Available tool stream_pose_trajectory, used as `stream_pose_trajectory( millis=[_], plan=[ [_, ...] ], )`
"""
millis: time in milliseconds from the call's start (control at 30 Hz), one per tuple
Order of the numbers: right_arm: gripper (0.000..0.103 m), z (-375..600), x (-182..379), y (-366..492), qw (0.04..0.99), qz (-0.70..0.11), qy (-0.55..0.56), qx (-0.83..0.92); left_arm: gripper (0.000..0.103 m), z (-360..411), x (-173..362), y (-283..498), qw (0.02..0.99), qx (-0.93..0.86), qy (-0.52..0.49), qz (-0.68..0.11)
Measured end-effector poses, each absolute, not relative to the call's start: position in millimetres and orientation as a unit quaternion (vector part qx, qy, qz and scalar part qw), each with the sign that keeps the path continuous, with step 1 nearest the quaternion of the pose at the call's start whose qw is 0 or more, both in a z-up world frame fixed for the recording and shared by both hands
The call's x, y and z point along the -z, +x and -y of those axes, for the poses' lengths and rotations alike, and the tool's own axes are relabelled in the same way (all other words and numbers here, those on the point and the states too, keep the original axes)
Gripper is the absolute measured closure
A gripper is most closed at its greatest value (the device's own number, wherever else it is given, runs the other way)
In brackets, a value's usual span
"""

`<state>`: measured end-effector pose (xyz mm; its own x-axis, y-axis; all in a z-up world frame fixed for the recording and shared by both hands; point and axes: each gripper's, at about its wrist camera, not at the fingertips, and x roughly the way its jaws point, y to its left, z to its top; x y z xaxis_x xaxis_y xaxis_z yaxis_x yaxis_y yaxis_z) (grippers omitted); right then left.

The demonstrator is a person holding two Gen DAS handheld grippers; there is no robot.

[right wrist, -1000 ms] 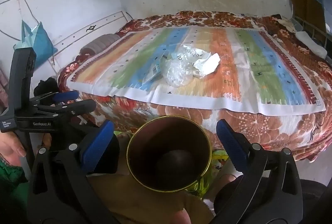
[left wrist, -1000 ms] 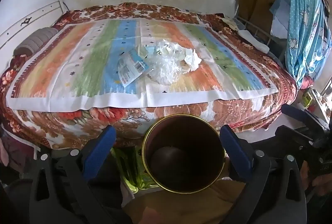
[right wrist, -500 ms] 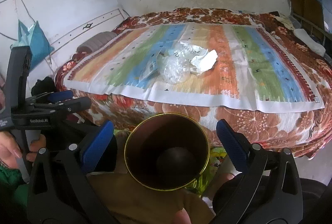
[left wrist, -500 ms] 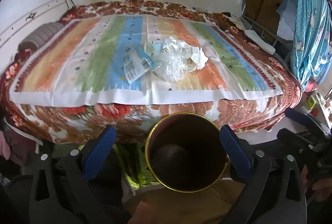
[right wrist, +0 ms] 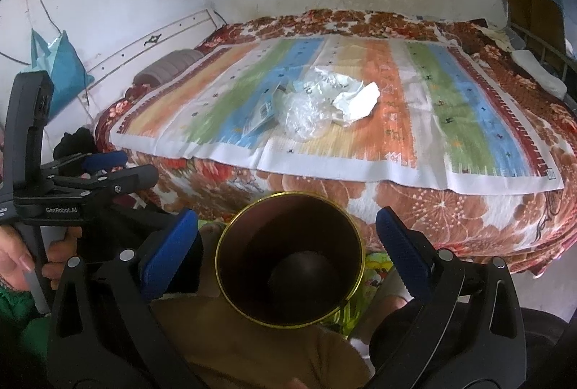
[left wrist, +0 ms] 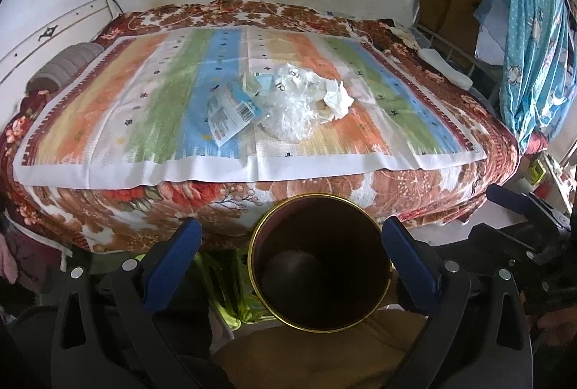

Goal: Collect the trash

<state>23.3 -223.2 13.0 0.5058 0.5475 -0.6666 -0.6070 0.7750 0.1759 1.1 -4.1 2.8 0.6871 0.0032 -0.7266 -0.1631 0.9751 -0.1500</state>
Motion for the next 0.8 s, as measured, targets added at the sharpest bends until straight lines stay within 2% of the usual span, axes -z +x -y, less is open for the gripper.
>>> stream_pose_trajectory(
  millis=[800],
  plan=[
    [0.009,219.8,-11.9,22.4,0.861,-0.375,-0.041,-0.341,0.006,0.4,-1.0,-0.6,0.912,-0.052,-0.098,-0.394]
  ],
)
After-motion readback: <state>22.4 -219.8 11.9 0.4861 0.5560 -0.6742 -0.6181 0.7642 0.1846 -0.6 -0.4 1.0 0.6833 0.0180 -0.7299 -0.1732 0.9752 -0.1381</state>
